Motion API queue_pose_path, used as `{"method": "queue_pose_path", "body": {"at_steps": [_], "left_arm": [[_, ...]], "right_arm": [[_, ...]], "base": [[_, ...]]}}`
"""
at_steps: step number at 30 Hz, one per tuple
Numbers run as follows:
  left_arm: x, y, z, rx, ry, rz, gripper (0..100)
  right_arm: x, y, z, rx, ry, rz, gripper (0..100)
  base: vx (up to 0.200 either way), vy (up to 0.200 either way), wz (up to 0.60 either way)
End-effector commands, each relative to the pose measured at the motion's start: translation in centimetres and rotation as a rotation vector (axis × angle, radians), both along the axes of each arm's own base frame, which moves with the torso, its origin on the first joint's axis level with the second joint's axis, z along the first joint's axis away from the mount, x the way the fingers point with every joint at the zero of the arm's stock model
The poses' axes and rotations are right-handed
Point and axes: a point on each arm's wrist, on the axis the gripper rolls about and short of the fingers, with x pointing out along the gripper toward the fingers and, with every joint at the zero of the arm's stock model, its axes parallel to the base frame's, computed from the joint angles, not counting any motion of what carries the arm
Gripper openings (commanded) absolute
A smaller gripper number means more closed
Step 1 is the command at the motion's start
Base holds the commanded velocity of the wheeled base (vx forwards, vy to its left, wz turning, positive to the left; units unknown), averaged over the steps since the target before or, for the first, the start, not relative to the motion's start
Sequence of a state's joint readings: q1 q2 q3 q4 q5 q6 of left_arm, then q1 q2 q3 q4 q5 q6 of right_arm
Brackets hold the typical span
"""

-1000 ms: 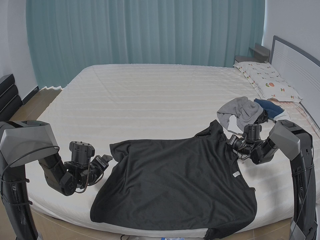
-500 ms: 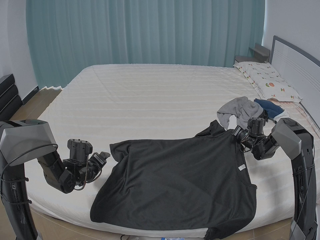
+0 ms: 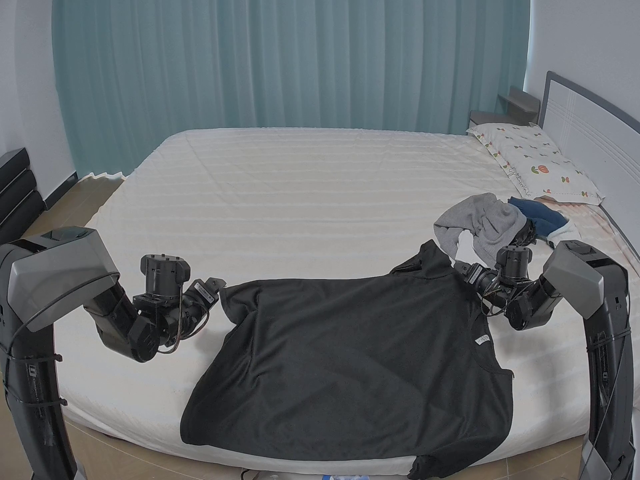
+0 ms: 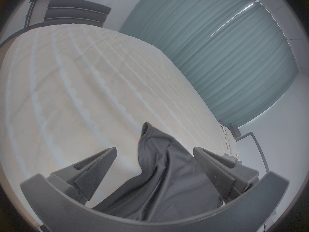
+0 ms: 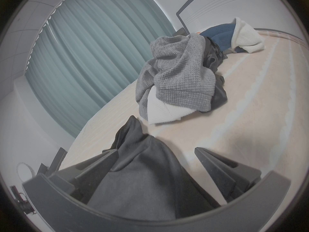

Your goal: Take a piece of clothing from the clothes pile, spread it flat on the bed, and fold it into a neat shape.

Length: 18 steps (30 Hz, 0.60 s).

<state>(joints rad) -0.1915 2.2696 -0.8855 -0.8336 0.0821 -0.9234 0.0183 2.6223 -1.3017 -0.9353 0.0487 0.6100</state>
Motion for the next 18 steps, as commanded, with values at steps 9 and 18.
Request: {"method": "queue_pose_path", "body": {"at_steps": [9,18], "left_arm": [[7.5,-1.6,-3.1,0.057,0.084,-0.026,100],[8.5,-1.9,-4.3,0.086,0.081,-0.042,100]], "right_arm": [[-5.1,-0.3,2.7,0.009,0.005,-0.003,100],[-5.9,0.0,3.6,0.026,0.003,-0.002,100]], "base": [[0.0,0.0,0.0],[0.0,0.0,0.0]]}}
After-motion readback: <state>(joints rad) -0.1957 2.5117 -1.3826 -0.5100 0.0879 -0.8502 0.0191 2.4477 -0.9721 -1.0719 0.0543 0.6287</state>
